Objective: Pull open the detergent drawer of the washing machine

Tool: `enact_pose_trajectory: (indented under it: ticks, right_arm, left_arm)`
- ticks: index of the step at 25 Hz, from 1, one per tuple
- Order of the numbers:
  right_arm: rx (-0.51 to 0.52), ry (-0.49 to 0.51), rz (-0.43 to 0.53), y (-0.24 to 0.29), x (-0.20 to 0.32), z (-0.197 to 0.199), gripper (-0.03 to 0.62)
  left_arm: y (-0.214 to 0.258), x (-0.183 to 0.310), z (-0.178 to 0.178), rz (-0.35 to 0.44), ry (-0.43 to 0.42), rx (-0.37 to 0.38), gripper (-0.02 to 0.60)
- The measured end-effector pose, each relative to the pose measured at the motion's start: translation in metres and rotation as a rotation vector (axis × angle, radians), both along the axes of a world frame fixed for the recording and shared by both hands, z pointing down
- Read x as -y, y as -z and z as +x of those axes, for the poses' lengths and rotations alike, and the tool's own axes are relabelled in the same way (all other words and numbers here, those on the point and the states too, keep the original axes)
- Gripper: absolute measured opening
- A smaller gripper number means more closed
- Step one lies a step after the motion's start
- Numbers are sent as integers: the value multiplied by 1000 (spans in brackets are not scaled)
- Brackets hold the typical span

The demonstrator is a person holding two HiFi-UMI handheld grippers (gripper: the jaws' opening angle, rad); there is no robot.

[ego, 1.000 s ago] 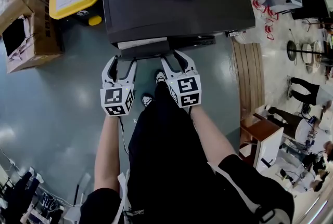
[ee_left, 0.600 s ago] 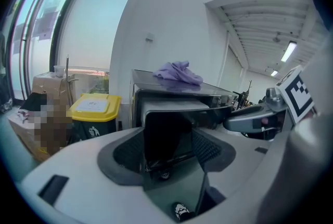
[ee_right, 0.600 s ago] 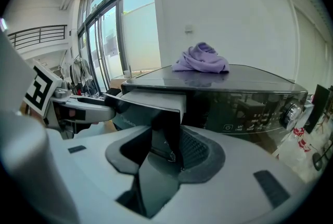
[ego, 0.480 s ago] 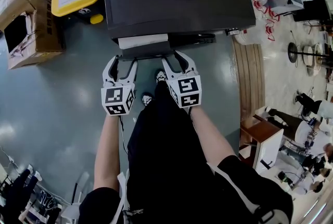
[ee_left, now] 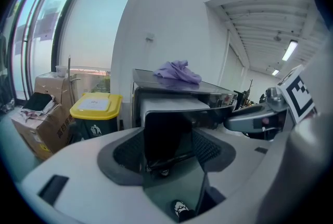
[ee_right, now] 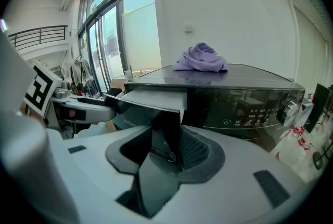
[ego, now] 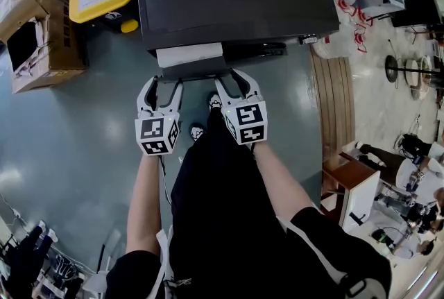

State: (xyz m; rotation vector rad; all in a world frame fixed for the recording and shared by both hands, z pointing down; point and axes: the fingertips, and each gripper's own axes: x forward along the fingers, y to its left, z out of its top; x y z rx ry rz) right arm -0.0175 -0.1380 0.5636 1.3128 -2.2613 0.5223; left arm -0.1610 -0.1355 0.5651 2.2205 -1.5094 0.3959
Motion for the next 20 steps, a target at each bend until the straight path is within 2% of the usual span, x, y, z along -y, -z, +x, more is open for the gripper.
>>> enact_pose_trajectory:
  ticks: [20]
  right_arm:
    - [6,6,2,0,-20,3,164]
  left_arm:
    - [1,-20,2,-5,9,7,270]
